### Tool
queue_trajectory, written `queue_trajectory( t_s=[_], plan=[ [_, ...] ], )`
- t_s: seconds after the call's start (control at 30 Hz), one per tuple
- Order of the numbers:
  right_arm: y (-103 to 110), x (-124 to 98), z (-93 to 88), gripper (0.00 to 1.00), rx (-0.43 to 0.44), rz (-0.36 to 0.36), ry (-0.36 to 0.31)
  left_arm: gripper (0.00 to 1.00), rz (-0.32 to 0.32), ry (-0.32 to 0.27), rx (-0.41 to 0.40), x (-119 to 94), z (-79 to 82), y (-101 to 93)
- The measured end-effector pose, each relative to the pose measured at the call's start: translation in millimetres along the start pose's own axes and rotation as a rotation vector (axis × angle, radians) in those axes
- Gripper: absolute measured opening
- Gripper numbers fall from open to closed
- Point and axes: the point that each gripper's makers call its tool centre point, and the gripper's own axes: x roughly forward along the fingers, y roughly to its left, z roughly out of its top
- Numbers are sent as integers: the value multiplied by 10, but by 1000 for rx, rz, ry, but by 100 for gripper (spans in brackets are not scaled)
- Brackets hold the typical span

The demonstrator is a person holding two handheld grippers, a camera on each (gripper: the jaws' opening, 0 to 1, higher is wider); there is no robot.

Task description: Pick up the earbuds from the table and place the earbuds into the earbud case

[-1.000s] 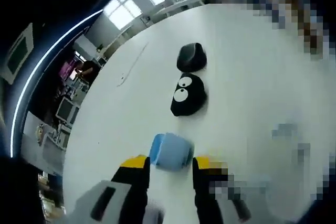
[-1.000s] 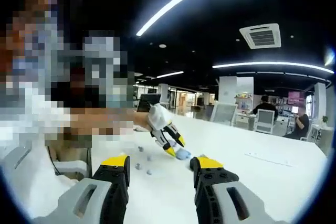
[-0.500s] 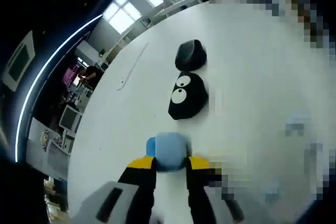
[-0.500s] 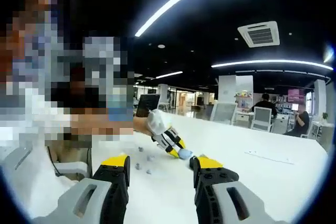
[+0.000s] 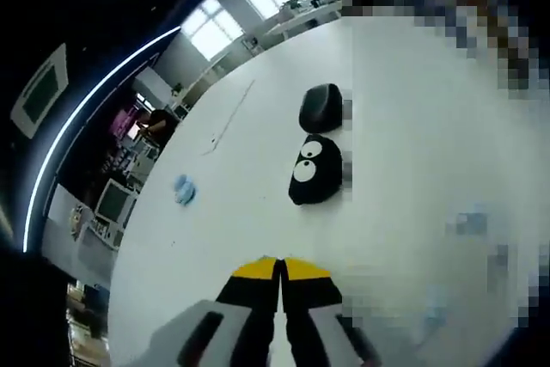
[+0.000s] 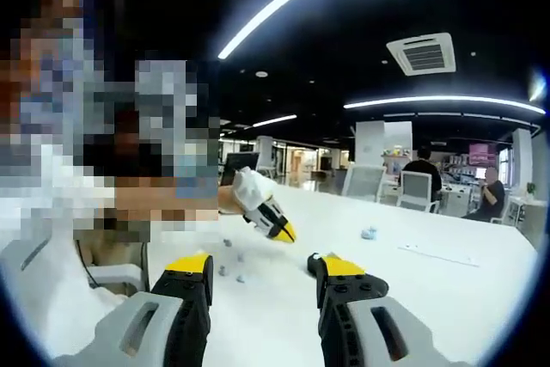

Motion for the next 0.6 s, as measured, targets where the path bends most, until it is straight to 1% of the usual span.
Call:
queue_trajectory(
  t_s=[0.17, 0.2, 0.27, 0.3, 0.37, 0.4, 0.43, 0.47, 0.57, 0.6],
  plan=[
    [-51, -15, -16, 47, 4, -12, 3, 10, 23, -22, -47, 6, 43, 226],
    [-59, -19, -24, 47, 3, -14, 6, 14, 39, -27, -86, 18, 52, 324],
    [-82, -24, -37, 47, 2, -21, 10, 22, 57, -37, -131, 45, 93, 461],
    [-92, -24, -40, 47, 3, -23, 10, 25, 80, -45, -163, 64, 117, 570],
    [-120, -21, -51, 47, 8, -25, 10, 29, 106, -58, -207, 121, 177, 731],
    [-138, -19, -71, 47, 12, -27, 12, 30, 127, -88, -239, 188, 250, 877],
    [-144, -18, -77, 47, 13, -28, 13, 31, 132, -92, -244, 208, 261, 916],
    [-171, -18, -106, 47, 17, -32, 19, 31, 150, -93, -236, 292, 293, 1062],
    [-281, -35, -160, 47, 28, -49, 29, 33, 205, -78, -150, 567, 354, 1397],
    [-320, -40, -168, 47, 36, -54, 27, 36, 202, -87, -149, 661, 383, 1469]
  ],
)
